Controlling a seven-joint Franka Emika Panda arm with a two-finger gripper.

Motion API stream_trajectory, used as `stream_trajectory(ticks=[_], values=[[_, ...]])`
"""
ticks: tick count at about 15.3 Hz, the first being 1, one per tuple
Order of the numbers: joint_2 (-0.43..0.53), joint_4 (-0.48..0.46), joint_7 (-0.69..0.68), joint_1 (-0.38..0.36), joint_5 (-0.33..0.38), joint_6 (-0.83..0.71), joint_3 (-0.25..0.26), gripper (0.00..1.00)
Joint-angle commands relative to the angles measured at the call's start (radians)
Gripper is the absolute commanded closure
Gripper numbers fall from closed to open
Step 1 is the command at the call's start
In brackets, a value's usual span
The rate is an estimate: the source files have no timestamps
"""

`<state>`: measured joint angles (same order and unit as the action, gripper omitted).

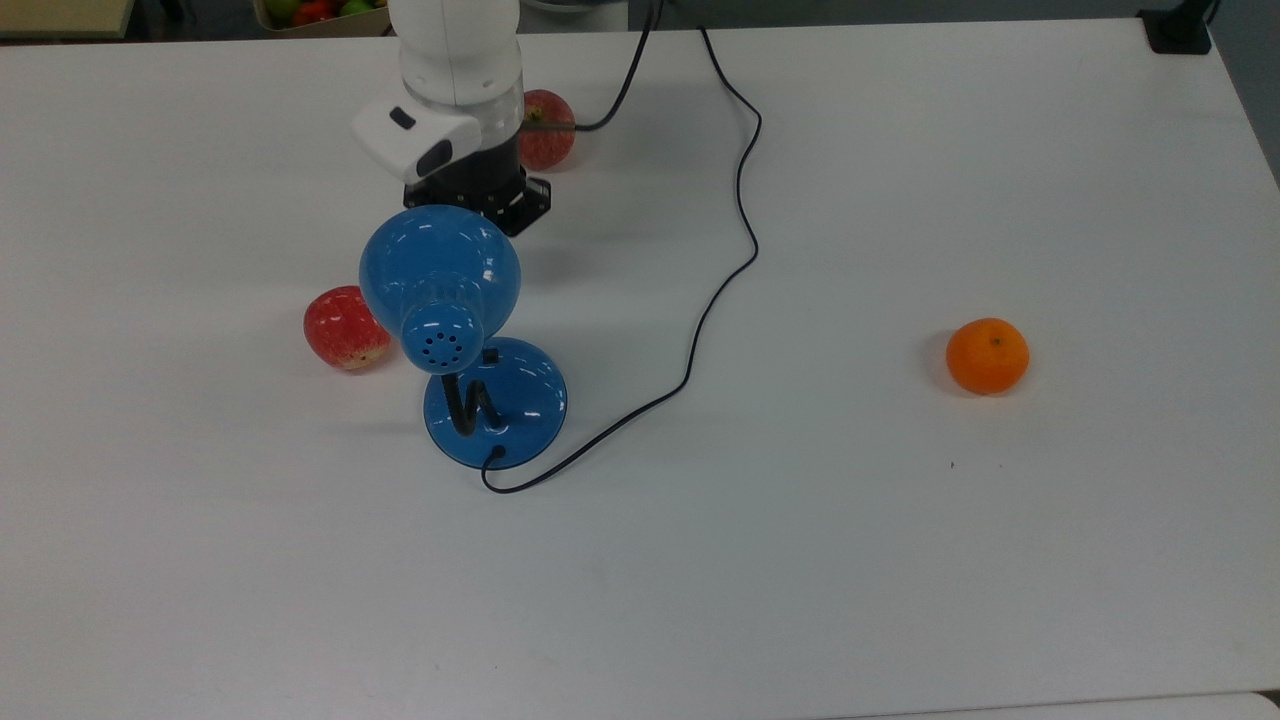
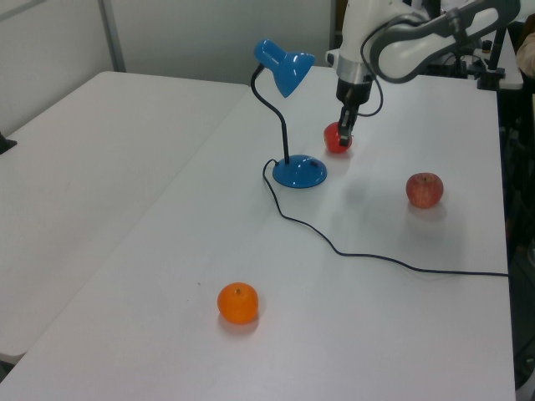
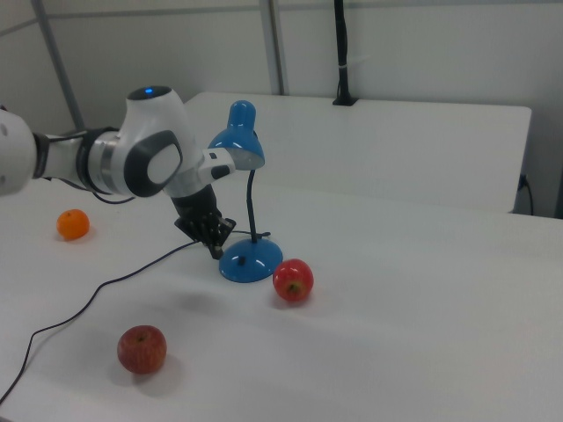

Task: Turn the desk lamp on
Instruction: 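Move the gripper down toward the blue lamp's base switch, then press down on the switch on the lamp base with the gripper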

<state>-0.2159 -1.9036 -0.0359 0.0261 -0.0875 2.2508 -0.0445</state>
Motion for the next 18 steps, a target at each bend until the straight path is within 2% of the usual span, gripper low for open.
stream_trajectory(ticks=[1, 8, 18], values=[[-0.063, -0.005, -0.016, 0.002, 0.015, 0.162, 0.006, 1.00], [-0.117, 0.006, -0.016, 0.003, 0.003, 0.315, 0.008, 1.00], [-0.160, 0.020, -0.018, 0.002, -0.008, 0.351, 0.008, 1.00]])
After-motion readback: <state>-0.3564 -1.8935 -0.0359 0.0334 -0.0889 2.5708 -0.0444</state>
